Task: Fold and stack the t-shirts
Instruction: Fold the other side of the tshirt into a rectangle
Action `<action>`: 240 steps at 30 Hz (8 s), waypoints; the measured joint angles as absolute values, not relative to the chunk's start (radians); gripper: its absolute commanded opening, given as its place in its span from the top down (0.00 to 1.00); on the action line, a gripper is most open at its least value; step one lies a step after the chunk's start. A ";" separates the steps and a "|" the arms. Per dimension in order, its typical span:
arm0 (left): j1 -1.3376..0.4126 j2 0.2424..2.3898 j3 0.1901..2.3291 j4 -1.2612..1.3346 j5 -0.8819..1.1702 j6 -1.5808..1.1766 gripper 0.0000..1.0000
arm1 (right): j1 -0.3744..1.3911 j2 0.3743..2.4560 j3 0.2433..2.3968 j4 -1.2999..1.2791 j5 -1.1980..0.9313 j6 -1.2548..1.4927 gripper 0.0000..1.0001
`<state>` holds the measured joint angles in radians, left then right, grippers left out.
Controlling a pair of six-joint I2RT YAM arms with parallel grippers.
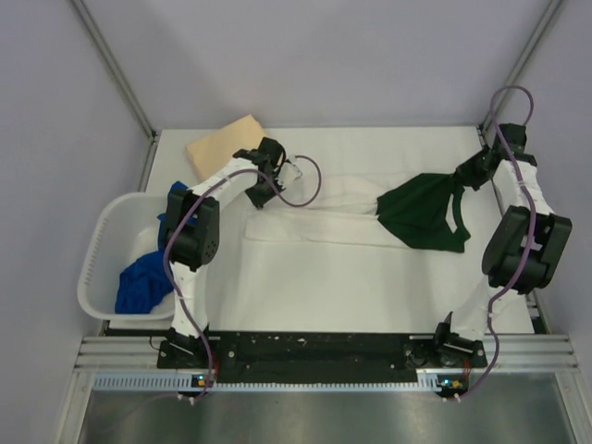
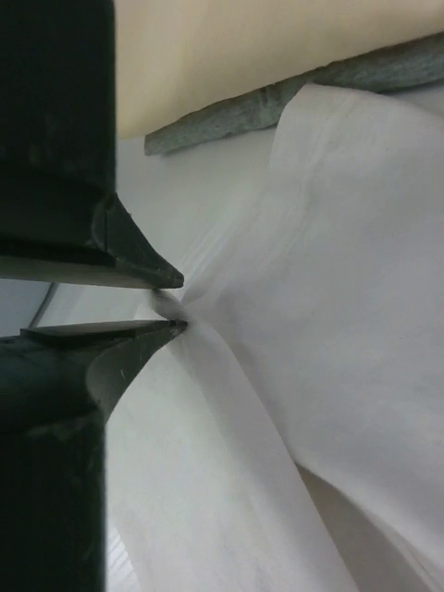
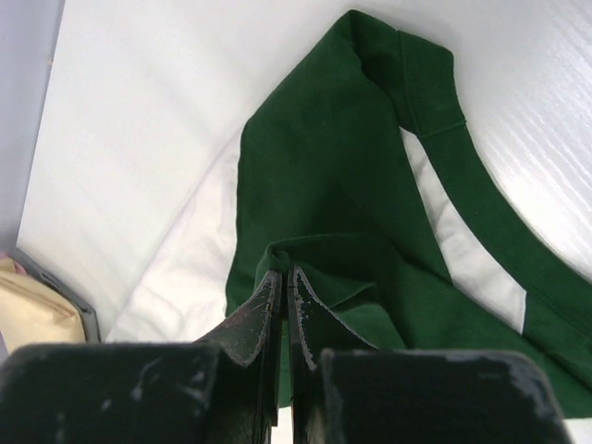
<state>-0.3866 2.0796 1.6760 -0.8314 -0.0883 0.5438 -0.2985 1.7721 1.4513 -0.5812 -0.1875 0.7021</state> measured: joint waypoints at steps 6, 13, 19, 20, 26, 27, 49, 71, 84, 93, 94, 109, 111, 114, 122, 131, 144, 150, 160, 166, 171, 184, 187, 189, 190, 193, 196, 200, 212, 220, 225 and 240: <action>-0.390 2.116 1.679 -0.826 -0.140 0.530 0.51 | -0.297 1.844 1.433 -0.530 -0.208 0.730 1.00; -0.409 2.077 1.690 -0.803 -0.193 0.542 0.54 | -0.297 1.971 1.477 -0.523 -0.190 0.718 1.00; -0.415 2.077 1.691 -0.796 -0.224 0.545 0.55 | -0.286 2.068 1.588 -0.525 -0.184 0.689 0.91; -0.415 2.077 1.691 -0.796 -0.229 0.545 0.54 | -0.282 2.077 1.607 -0.525 -0.186 0.682 0.78; -0.414 2.070 1.662 -0.785 -0.257 0.553 0.53 | -0.257 2.099 1.716 -0.545 -0.164 0.631 0.44; -0.413 2.065 1.651 -0.783 -0.257 0.554 0.52 | -0.255 2.096 1.729 -0.555 -0.141 0.619 0.33; -0.408 1.828 1.359 -0.776 -0.052 0.598 0.58 | -0.174 1.802 1.192 -0.645 -0.128 0.554 0.52; -0.408 1.828 1.344 -0.767 -0.033 0.598 0.58 | -0.174 1.827 1.192 -0.561 -0.144 0.640 1.00; -0.408 1.828 1.335 -0.766 -0.034 0.598 0.59 | -0.067 1.828 1.328 -0.556 -0.167 0.678 1.00; -0.408 1.828 1.335 -0.767 -0.038 0.600 0.59 | 0.046 1.844 1.348 -0.486 -0.234 0.790 1.00; -0.408 1.828 1.335 -0.767 -0.038 0.600 0.59 | 0.052 1.844 1.345 -0.479 -0.236 0.801 1.00; -0.408 1.834 1.348 -0.780 -0.035 0.601 0.58 | 0.110 2.024 1.404 -0.367 -0.300 0.883 0.64; -0.407 1.843 1.374 -0.797 -0.014 0.600 0.57 | 0.115 2.053 1.430 -0.364 -0.335 0.861 0.59; -0.407 1.862 1.457 -0.839 0.044 0.593 0.55 | 0.130 2.068 1.484 -0.386 -0.364 0.772 0.48; -0.458 1.977 1.872 -0.835 0.326 0.437 0.55 | 0.118 1.990 1.636 -0.490 -0.166 0.402 0.41; -0.640 2.324 2.167 -0.669 0.488 0.114 0.51 | 0.093 2.135 1.906 -0.494 0.044 0.099 0.53; -0.644 2.605 2.377 -0.521 0.435 -0.236 0.51 | 0.038 2.367 1.995 -0.572 0.006 0.020 0.66; -0.654 2.637 2.381 -0.499 0.427 -0.275 0.52 | 0.037 2.368 2.007 -0.570 -0.046 0.018 0.67; -0.663 2.677 2.415 -0.461 0.425 -0.310 0.70 | 0.037 2.374 2.031 -0.570 -0.096 0.036 0.68; -0.663 2.680 2.427 -0.459 0.425 -0.311 0.80 | 0.037 2.384 2.030 -0.570 -0.079 0.037 0.76; -0.663 2.680 2.447 -0.454 0.421 -0.305 1.00 | 0.037 2.384 2.029 -0.573 -0.083 0.039 0.85; -0.663 2.680 2.471 -0.455 0.422 -0.279 1.00 | 0.037 2.384 2.029 -0.601 -0.072 0.045 0.80; -0.662 2.680 2.475 -0.455 0.422 -0.278 1.00 | 0.037 2.384 2.029 -0.602 -0.073 0.046 0.81; -0.662 2.680 2.475 -0.456 0.422 -0.278 1.00 | 0.037 2.384 2.028 -0.603 -0.073 0.048 0.85; -0.662 2.680 2.475 -0.456 0.422 -0.278 1.00 | 0.037 2.384 2.025 -0.603 -0.073 0.049 0.89; -0.662 2.680 2.475 -0.456 0.422 -0.278 1.00 | 0.037 2.384 2.016 -0.603 -0.073 0.049 1.00; -0.662 2.680 2.475 -0.457 0.422 -0.275 1.00 | 0.037 2.384 2.016 -0.604 -0.083 0.054 1.00; -0.662 2.680 2.480 -0.463 0.422 -0.236 1.00 | 0.036 2.384 2.016 -0.609 -0.106 0.063 1.00; -0.663 2.680 2.526 -0.479 0.408 0.027 1.00 | 0.025 2.083 1.718 -0.558 -0.142 0.101 1.00; -0.690 2.679 2.522 -0.493 0.500 0.154 1.00 | 0.000 1.838 1.456 -0.470 -0.155 0.140 1.00; -0.704 2.676 2.518 -0.501 0.571 0.193 1.00 | -0.049 1.782 1.293 -0.449 -0.134 0.183 1.00; -0.733 2.548 2.410 -0.355 0.376 0.478 1.00 | -0.155 1.653 1.128 -0.284 -0.187 0.308 1.00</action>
